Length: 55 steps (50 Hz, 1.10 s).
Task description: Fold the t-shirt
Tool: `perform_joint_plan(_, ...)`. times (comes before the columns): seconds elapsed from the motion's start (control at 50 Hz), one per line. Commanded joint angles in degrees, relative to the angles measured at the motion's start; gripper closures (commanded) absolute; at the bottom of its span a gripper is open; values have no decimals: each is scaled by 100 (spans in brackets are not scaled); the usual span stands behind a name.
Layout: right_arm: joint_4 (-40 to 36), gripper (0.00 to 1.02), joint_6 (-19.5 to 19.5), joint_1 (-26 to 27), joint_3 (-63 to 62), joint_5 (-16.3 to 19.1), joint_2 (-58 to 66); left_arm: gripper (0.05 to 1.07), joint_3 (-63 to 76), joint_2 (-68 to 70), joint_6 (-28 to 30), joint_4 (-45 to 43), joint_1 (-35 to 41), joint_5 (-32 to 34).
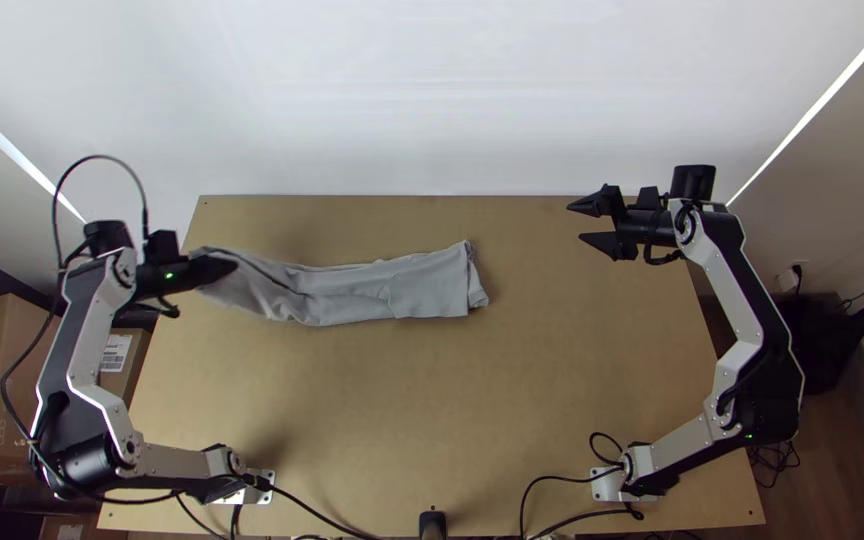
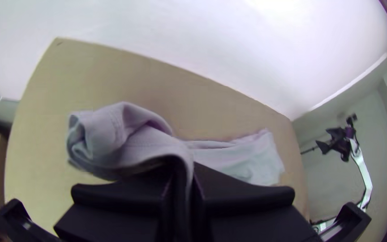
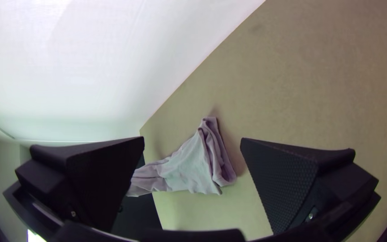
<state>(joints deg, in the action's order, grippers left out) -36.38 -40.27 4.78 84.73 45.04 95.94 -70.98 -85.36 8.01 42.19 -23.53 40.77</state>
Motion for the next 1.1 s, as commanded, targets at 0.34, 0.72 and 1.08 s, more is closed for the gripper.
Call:
perform_joint_plan(0.34,35,4,-16,173,-413,32,-594,105,-1313,-200,-1785,-546,3100,-694)
perform_joint_plan(0.72,35,4,-42,375,-642,32,-911,105,-2007,-1466,-2005,-721,4401,-1379)
perform_joint_plan(1.08,35,4,-60,313,-730,-74,-990,105,-2781,-2547,-2313,-836,5130,-1713)
